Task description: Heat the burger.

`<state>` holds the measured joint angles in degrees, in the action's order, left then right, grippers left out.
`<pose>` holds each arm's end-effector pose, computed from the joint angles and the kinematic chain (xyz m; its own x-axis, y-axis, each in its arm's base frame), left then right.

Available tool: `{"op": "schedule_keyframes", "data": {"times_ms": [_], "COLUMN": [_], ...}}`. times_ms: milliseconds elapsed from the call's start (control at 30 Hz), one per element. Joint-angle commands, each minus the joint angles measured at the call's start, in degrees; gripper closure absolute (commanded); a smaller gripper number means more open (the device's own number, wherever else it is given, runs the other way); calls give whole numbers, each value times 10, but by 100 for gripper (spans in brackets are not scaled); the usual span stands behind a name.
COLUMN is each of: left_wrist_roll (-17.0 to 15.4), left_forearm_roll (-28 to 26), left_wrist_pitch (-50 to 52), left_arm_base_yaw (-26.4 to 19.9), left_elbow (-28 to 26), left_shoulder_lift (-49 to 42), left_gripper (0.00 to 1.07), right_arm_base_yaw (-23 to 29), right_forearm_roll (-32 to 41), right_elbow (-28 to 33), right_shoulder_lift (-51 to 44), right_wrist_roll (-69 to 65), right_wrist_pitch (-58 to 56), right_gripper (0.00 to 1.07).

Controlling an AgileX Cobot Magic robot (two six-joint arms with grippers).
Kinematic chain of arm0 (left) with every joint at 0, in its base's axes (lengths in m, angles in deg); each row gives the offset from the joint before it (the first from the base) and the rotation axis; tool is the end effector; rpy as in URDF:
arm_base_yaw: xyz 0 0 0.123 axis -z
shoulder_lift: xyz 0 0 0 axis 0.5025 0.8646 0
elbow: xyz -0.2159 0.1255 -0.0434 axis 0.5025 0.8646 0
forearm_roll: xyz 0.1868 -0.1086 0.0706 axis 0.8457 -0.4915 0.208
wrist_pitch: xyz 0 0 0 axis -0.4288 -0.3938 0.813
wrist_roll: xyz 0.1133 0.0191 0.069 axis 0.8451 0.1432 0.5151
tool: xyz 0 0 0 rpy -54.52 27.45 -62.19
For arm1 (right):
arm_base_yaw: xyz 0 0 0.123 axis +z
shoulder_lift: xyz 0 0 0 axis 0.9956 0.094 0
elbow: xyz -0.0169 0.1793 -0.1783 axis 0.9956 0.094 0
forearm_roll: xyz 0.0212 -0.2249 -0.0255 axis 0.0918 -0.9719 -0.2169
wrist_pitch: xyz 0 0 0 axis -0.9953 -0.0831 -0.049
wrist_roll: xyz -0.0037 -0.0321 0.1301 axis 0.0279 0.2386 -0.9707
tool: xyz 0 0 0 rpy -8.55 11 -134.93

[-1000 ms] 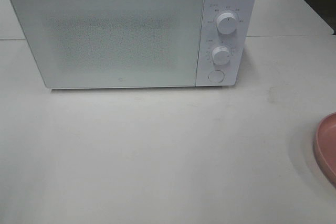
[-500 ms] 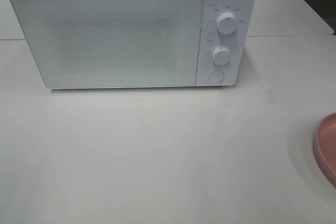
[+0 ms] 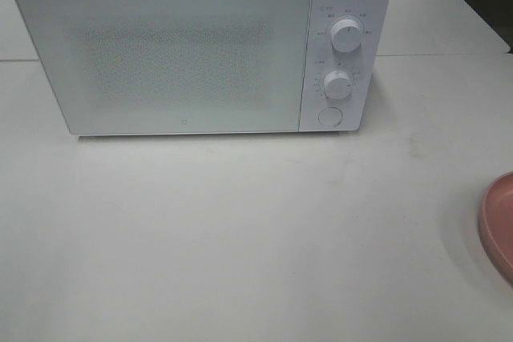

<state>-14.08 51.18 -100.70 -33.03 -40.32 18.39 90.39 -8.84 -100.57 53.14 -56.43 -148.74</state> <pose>0.0446 -0.0079 0.2494 -0.4285 -0.0663 -0.9011 -0.0009 0.9973 -0.0730 0.0431 -0.0077 0.2532 -0.4173 0.0312 -0.9082 0.0115 0.9995 0.0290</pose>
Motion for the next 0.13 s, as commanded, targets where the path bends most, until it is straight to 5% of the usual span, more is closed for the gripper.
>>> {"op": "schedule_keyframes", "data": {"times_ms": [33,133], "left_wrist_roll": [0,0], "left_forearm_roll": [-6,-6], "left_wrist_pitch": [3,3], "left_arm_base_yaw": [-2,-2], "left_elbow": [2,2], "left_shoulder_lift": [-17,-17], "left_gripper": [6,6], "right_arm_base_yaw": [-4,-4], "right_forearm_roll": [-2,-2], "right_elbow": [2,2], "right_shoulder_lift": [-15,-15], "right_wrist_roll": [7,7], "right_wrist_pitch": [4,4], "right_gripper": [32,32]}}
